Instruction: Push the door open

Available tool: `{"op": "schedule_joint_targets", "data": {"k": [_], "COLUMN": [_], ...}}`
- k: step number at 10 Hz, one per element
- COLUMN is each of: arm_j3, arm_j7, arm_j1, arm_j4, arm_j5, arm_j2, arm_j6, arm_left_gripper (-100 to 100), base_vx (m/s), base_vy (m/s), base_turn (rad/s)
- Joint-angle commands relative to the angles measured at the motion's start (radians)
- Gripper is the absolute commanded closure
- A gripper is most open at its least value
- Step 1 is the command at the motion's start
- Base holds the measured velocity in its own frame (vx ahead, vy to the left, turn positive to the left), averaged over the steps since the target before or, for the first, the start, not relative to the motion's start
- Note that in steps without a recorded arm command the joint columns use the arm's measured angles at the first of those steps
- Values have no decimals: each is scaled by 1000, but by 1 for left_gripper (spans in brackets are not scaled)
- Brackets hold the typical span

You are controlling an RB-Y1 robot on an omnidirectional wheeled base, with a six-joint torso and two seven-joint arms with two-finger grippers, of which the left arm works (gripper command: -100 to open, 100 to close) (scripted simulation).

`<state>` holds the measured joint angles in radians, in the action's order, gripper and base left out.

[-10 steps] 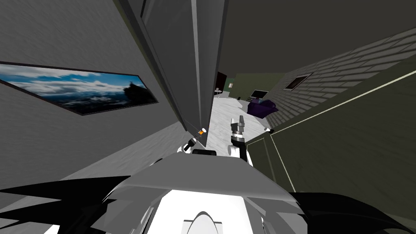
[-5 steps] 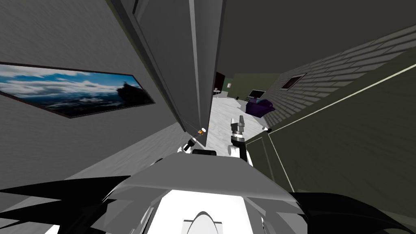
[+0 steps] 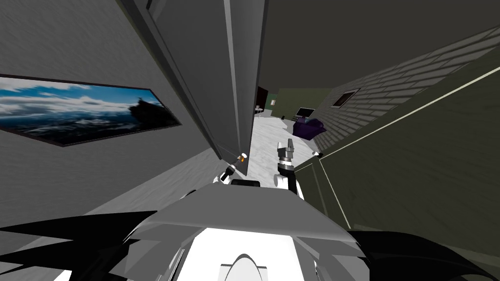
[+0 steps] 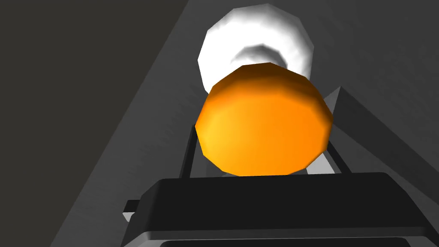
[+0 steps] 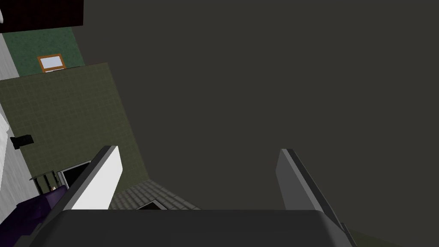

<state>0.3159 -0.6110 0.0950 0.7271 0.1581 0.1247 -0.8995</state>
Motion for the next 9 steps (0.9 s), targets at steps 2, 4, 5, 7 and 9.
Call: {"op": "schedule_joint_targets", "data": {"k": [2,4,5,7,9], "arm_j3": [-4,-5,-6,-7,-14], "arm_j7": [71,114,151,196,124], "arm_j1": [-3,-4,-4,-5,-17], "arm_j4": [18,18,19,19,19], "arm_j5": [-38,-63,-88,-113,-93], "arm_j2": [0,-1,-2,-4,25], "arm_j6": [2,2,2,1,-11], "arm_left_gripper": [100,100,100,100,-100], "base_vx": [43,45,40,46,-23], "base_vy": [-13,-15,-11,-9,-37], "base_turn": [-41,-67,-39,-65,47]}}
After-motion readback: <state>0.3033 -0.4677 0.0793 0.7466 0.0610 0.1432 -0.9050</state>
